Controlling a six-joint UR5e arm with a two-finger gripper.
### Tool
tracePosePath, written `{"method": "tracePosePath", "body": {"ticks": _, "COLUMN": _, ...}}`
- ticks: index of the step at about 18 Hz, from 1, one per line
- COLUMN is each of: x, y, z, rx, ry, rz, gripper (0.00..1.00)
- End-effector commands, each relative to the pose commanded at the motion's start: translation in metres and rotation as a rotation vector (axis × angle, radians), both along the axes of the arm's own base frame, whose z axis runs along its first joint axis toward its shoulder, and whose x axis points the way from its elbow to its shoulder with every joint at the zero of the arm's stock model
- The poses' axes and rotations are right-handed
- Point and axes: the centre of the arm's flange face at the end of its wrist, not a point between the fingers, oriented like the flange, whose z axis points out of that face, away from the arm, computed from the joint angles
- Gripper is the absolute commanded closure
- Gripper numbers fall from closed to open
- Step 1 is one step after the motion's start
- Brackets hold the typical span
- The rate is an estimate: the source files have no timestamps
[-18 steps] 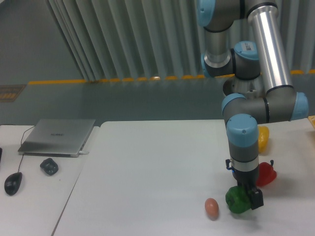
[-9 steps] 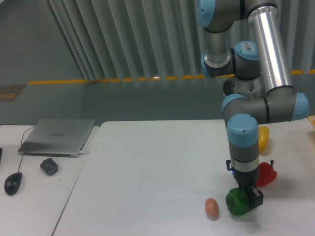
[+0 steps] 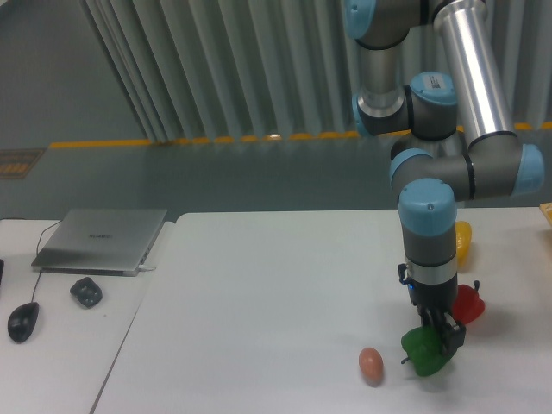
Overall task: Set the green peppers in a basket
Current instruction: 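Lift the green pepper and carry it off the table edge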
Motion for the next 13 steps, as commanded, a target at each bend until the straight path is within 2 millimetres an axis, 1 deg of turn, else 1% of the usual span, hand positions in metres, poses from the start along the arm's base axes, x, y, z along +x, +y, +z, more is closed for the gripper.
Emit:
{"method": "tracePosePath", "body": {"ticks": 4, "x": -0.001, "y": -0.003, "z": 0.007, "rx": 0.008, "ry": 0.005, "rz": 0.001, "gripper": 0.44}}
{"method": "tracePosePath", "body": {"ticks": 6, "x": -0.005, "y": -0.008, "z": 0.019, "rx": 0.018, "ry": 0.016, "rz": 0.000, "gripper": 0.44}}
{"method": "tracePosePath", "body": {"ticks": 8, "x": -0.018, "y": -0.021, "z": 0.032, "rx": 0.034, "ry": 0.016, "rz": 0.023, "gripper": 0.44}}
{"method": "tracePosePath", "body": {"ticks": 9, "x": -0.023, "y": -0.028, "z": 0.042, "rx": 0.055, "ry": 0.016, "rz": 0.017, "gripper": 0.44}}
{"method": "tracePosePath", "body": {"ticks": 11, "x": -0.041, "y": -0.052, "z": 0.065, "rx": 0.075, "ry": 0.008, "rz": 0.014, "gripper": 0.44}}
{"method": "tracePosePath", "body": {"ticks": 13, "x": -0.059, "y": -0.076, "z": 0.079, "rx": 0.082, "ry": -0.004, "rz": 0.019, "gripper": 0.44}}
